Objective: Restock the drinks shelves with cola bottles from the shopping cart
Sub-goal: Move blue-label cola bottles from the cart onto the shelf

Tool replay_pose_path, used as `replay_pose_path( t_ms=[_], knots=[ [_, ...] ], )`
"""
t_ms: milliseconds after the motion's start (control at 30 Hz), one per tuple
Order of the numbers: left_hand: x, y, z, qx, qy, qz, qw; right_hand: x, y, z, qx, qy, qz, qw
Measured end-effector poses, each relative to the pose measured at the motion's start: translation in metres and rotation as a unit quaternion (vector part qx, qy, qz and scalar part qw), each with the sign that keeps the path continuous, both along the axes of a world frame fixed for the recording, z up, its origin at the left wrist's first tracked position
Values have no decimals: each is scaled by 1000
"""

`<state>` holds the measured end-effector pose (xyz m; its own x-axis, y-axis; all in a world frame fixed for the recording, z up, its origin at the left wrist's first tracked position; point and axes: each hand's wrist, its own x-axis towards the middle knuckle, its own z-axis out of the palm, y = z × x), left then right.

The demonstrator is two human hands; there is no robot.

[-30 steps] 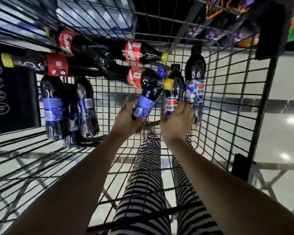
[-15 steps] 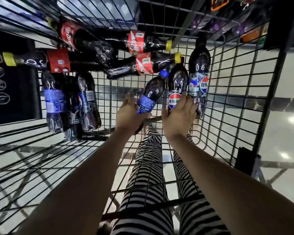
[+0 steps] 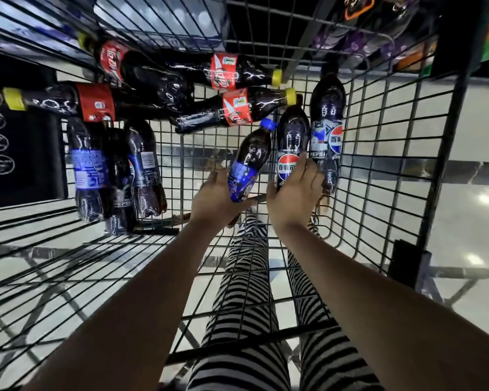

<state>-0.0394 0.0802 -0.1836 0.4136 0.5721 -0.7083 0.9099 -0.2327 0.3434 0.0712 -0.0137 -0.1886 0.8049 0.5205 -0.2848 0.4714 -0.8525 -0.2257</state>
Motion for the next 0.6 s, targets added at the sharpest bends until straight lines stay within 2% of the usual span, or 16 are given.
replay_pose_path(
  t_ms=[133, 267, 367, 433, 500, 600],
  knots=[
    [7, 3, -6, 2, -4, 60, 998, -3, -1, -3, 14, 8, -14, 1000],
    [0, 14, -9, -88, -46, 123, 987, -4, 2, 0, 53, 19, -39, 998],
    [-11, 21, -12, -228, -63, 212, 948, -7, 7, 0, 78, 102, -95, 987],
    [-18, 27, -6, -295, -60, 236, 924, -9, 11, -3, 113, 195, -156, 962],
    [-24, 34, 0, -334, -52, 244, 909, -9, 15, -6, 115, 279, -223, 927],
    [-30, 45, 8, -354, -36, 243, 902, -6, 17, -10, 89, 295, -233, 922]
  ],
)
